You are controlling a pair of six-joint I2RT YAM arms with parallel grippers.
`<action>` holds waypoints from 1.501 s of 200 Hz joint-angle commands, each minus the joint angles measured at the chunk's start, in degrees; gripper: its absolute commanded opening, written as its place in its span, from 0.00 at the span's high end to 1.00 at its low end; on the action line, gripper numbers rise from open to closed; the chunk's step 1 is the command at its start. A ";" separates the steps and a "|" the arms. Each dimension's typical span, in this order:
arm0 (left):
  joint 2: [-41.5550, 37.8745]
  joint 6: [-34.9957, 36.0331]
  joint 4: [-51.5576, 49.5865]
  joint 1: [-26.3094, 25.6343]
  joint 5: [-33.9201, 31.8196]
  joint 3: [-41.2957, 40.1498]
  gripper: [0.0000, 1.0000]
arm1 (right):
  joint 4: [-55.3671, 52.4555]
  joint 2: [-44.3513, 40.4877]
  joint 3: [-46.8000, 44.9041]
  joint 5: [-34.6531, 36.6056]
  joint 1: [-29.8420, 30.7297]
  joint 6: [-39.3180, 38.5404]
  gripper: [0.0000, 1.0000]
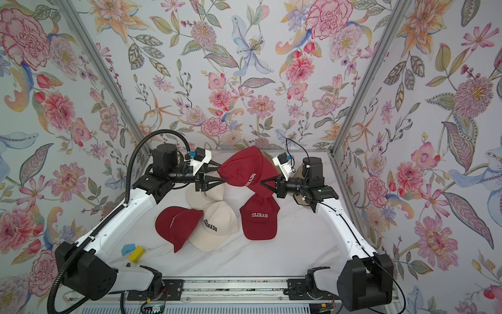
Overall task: Stack the baseball caps by color
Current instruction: Pick up the baseball cap from the center of the board.
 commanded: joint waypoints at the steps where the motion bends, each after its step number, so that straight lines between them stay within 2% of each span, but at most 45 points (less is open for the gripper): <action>1: 0.70 -2.22 2.02 0.16 -0.96 -1.03 0.38 | 0.84 -2.33 0.80 0.64 1.00 0.90 1.00; 28: 0.87 -2.53 2.89 0.07 -1.14 -1.23 0.40 | -1.68 -2.59 1.38 1.68 1.21 -0.58 1.00; 94: -0.34 -0.63 1.13 0.22 -1.76 -0.85 0.59 | -3.33 -1.37 1.12 4.28 1.30 -1.80 1.00; 161: -1.57 -1.00 1.94 0.08 -0.22 -0.17 0.84 | -3.56 0.46 0.77 8.04 0.93 -2.03 1.00; 190: -2.26 -2.46 3.35 0.04 0.43 -0.02 1.00 | -3.03 0.79 0.86 9.38 0.85 -1.74 1.00; 198: -2.48 -2.92 3.85 0.08 0.61 0.00 1.00 | -2.78 0.96 0.86 10.07 0.81 -1.72 0.88; 214: -3.14 -4.79 6.47 0.07 0.57 -0.54 1.00 | -2.40 1.63 1.06 10.92 0.60 -1.31 0.49; 231: -3.86 -8.46 11.12 0.07 -1.09 -1.44 1.00 | -1.99 1.80 1.62 13.37 0.42 -0.39 0.27; 254: -3.88 -13.70 16.20 0.08 -3.95 -0.90 1.00 | -1.09 0.77 1.91 16.34 0.18 0.43 0.08; 283: -3.03 -19.19 17.62 -0.28 -9.08 2.47 1.00 | 0.13 -1.31 2.01 19.27 0.05 0.63 0.02; 300: -1.93 -20.94 14.58 -0.63 -12.62 5.42 1.00 | 1.44 -3.23 1.27 20.57 0.11 0.73 0.00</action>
